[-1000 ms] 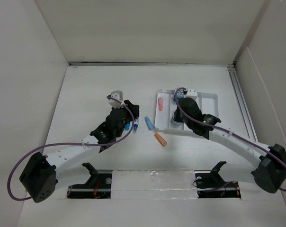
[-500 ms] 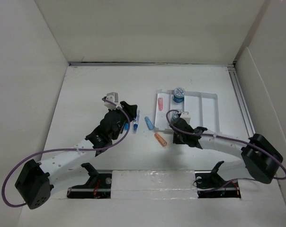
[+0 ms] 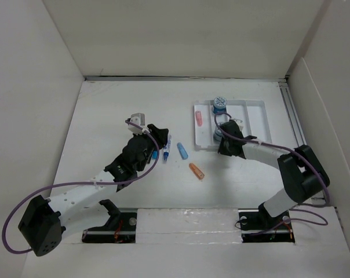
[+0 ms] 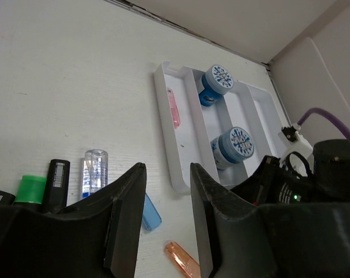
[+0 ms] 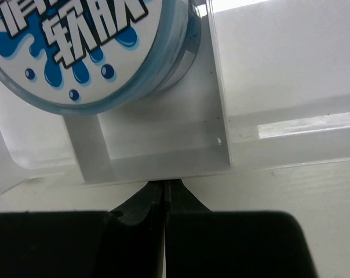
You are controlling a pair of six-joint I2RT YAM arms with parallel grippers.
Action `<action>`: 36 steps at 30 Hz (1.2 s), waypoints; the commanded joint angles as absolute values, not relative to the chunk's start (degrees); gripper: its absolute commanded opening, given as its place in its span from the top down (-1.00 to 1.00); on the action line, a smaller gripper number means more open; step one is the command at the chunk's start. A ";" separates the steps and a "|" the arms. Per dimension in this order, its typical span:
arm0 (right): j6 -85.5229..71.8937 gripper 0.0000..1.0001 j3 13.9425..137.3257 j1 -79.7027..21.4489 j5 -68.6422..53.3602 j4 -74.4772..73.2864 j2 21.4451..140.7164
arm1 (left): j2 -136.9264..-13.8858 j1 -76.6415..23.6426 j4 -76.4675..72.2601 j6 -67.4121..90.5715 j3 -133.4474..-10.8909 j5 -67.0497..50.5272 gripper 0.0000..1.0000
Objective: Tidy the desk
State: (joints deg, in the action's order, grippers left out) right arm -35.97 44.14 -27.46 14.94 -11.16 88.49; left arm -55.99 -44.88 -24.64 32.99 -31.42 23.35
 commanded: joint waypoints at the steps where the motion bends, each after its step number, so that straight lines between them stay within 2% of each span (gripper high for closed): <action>1: -34.19 1.00 50.08 -23.91 12.49 -2.38 92.18 | -55.81 -44.82 -27.07 32.43 -31.11 23.11 0.35; 11: -34.72 1.00 59.67 -21.01 5.19 3.33 104.49 | -57.04 -44.82 -27.33 32.34 -31.29 23.73 0.35; 14: -33.76 1.00 59.07 -21.01 5.44 4.57 103.98 | -57.48 -44.82 -26.81 32.43 -31.55 24.17 0.35; 16: -32.61 0.86 56.26 -22.32 7.20 5.27 100.30 | -57.66 -44.82 -27.07 32.17 -31.64 24.17 0.34; 19: -29.63 0.45 51.35 -25.56 10.81 5.71 92.83 | -58.27 -44.82 -26.72 32.26 -31.90 24.43 0.34; 20: -28.05 0.20 50.11 -26.62 11.07 5.10 90.99 | -58.45 -44.82 -26.54 32.26 -32.17 24.35 0.34; 22: -27.16 -0.04 47.22 -28.90 11.25 3.61 86.77 | -58.97 -44.82 -26.63 32.17 -32.34 24.26 0.34; 23: -26.72 -0.23 46.33 -31.61 11.34 1.43 85.70 | -59.06 -44.82 -26.63 32.17 -32.34 24.34 0.34; 25: -26.80 -0.34 44.57 -34.70 11.43 -1.56 83.77 | -59.85 -44.82 -25.93 32.17 -32.69 24.87 0.34; 28: -29.43 -0.37 40.79 -41.90 11.95 -4.48 82.97 | -60.38 -44.82 -25.14 32.52 -33.49 25.05 0.34; 33: -35.15 -0.29 40.25 -52.89 16.43 -10.37 85.25 | -61.08 -44.82 -24.61 33.05 -33.84 25.14 0.35; 36: -36.30 -0.23 41.39 -54.22 17.58 -11.25 87.88 | -61.26 -44.82 -25.31 33.13 -33.58 24.70 0.35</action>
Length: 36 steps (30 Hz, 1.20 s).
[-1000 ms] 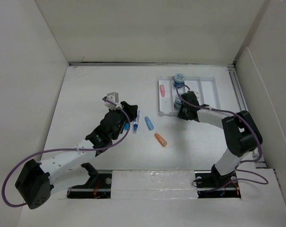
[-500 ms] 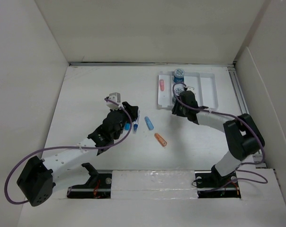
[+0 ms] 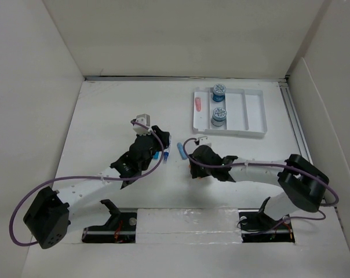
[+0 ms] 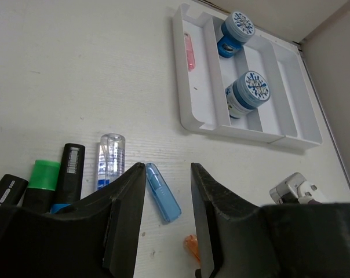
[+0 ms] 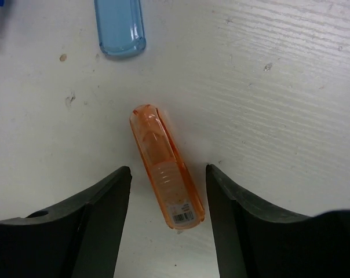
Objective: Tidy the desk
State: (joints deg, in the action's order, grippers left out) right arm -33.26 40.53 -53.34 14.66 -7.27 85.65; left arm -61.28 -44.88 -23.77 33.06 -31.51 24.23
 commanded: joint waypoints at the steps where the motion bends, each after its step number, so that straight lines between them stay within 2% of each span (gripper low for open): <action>1: -36.47 -0.19 41.92 -54.23 17.40 -11.60 88.76 | -61.43 -44.82 -25.14 33.05 -33.66 24.78 0.35; 2: -36.13 -0.17 42.53 -54.75 17.66 -12.04 89.55 | -61.44 -44.82 -24.70 33.22 -33.92 24.79 0.35; 3: -35.95 -0.01 43.50 -55.36 18.28 -12.13 90.87 | -61.35 -44.82 -24.00 33.22 -34.10 24.87 0.35; 4: -35.95 0.24 43.94 -55.98 19.33 -12.56 91.40 | -61.00 -44.82 -24.08 33.22 -34.10 24.87 0.35; 5: -36.30 0.62 44.64 -55.99 20.99 -14.05 91.93 | -60.91 -44.82 -24.34 33.05 -33.75 24.96 0.35; 8: -36.13 1.00 47.54 -55.99 24.68 -16.69 92.38 | -60.91 -44.82 -24.96 32.96 -33.57 25.05 0.35; 10: -34.72 1.00 49.91 -55.99 26.28 -16.79 90.97 | -61.43 -44.82 -23.73 32.96 -34.19 24.79 0.35; 16: -25.42 0.94 57.21 -42.65 24.09 -10.48 87.63 | -65.82 -44.82 -19.52 33.57 -37.17 25.49 0.35; 21: -20.57 0.93 70.19 -31.40 19.17 -6.94 98.16 | -71.09 -44.82 -17.32 31.99 -40.78 21.98 0.35; 31: -19.07 0.90 85.24 -26.63 13.81 -7.03 112.40 | -80.32 -44.82 -15.82 29.97 -45.44 18.63 0.32; 34: -19.42 0.73 85.69 -26.02 11.95 -6.07 113.29 | -83.93 -45.53 -14.60 29.79 -47.19 19.60 0.29; 35: -19.60 0.49 86.30 -26.02 12.21 -6.41 113.38 | -84.81 -46.31 -14.24 29.79 -48.24 20.03 0.28; 36: -19.69 0.35 86.31 -26.02 12.48 -6.68 113.03 | -86.47 -46.84 -13.54 29.36 -48.77 21.61 0.27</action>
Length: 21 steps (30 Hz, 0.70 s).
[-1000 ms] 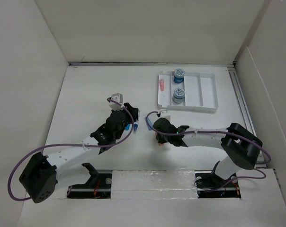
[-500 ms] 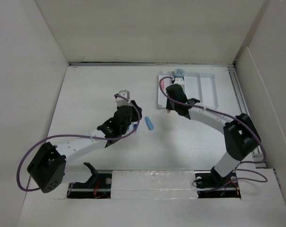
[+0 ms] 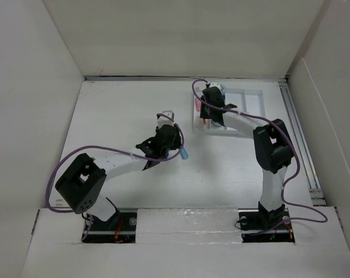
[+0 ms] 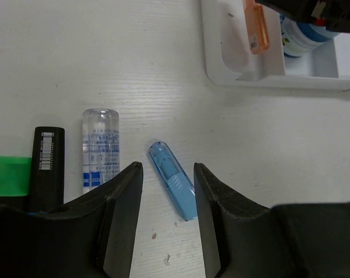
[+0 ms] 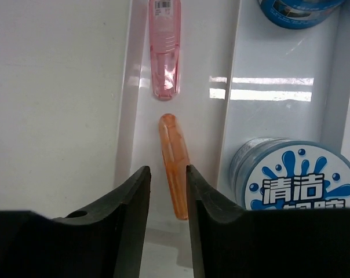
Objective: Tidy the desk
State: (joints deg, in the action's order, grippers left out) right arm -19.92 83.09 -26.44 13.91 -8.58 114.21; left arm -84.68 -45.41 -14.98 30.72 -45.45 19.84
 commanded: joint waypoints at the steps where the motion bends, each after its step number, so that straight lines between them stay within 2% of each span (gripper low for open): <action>1: -19.77 0.23 86.22 -26.02 12.65 -6.33 112.42 | -87.44 -47.37 -13.10 29.18 -49.48 21.88 0.26; 2: -19.95 0.02 85.09 -26.02 12.74 -5.98 110.50 | -88.32 -47.37 -12.57 29.18 -51.05 21.97 0.25; 5: -20.56 -0.12 83.50 -26.02 11.78 -5.71 105.41 | -91.93 -47.37 -9.76 29.35 -53.52 21.97 0.24; 8: -22.22 -0.12 75.96 -26.02 11.61 -2.39 98.90 | -94.74 -48.60 -8.27 29.44 -56.24 23.29 0.25; 13: -24.35 -0.09 58.93 -26.54 7.74 5.09 82.31 | -100.01 -51.85 -1.24 31.99 -60.64 31.37 0.39; 19: -23.82 -0.11 50.90 -26.02 5.90 5.10 69.29 | -104.50 -51.86 6.31 39.27 -63.02 33.40 0.36; 21: -23.82 -0.11 50.54 -26.02 5.54 5.27 68.65 | -104.85 -51.86 6.94 40.95 -63.02 33.40 0.33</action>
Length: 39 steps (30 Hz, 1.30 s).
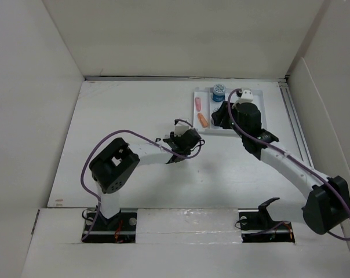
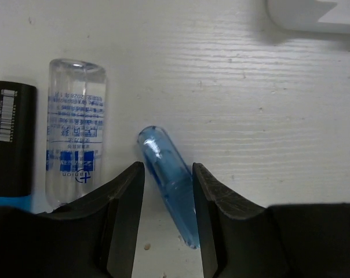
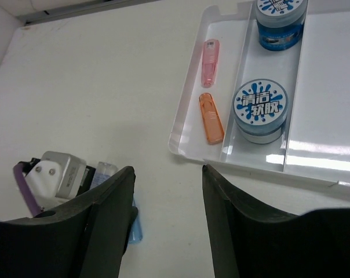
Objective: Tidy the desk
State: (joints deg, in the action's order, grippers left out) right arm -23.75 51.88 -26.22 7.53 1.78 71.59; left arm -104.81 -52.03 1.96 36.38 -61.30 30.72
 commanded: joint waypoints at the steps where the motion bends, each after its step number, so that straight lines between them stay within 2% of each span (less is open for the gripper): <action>1: -23.91 -0.12 50.19 -26.02 4.41 5.36 67.69 | -105.11 -52.38 7.29 41.39 -62.76 33.49 0.31; 8: -24.61 -0.14 48.16 -25.49 0.44 7.91 67.41 | -107.83 -52.38 7.82 42.28 -64.60 31.82 0.23; 13: -24.87 -0.14 46.76 -25.49 0.44 8.61 66.09 | -110.47 -53.61 8.44 41.84 -66.79 32.34 0.33; 16: -24.87 -0.15 46.58 -25.49 0.44 9.14 66.35 | -110.39 -54.14 7.31 41.31 -66.19 32.35 0.67; 17: -24.87 -0.14 46.76 -25.49 0.44 9.31 66.71 | -109.61 -54.75 6.95 41.13 -66.01 32.08 0.84; 22: -25.05 -0.14 46.76 -24.96 -1.32 9.14 68.12 | -104.86 -54.76 4.32 39.73 -65.92 32.43 0.99; 27: -26.36 -0.14 44.57 -22.86 1.15 10.54 65.57 | -100.99 -54.06 1.67 35.43 -70.21 31.99 1.00; 33: -28.47 -0.14 40.97 -20.13 1.41 13.00 61.09 | -103.88 -49.75 -9.83 30.15 -76.71 30.06 0.98; 36: -28.65 -0.14 40.95 -19.60 0.53 13.19 61.35 | -110.20 -47.91 -11.78 27.69 -87.58 29.53 0.91; 39: -28.74 -0.14 40.96 -19.08 0.53 13.10 61.79 | -118.37 -45.89 -7.49 26.45 -99.35 28.48 0.83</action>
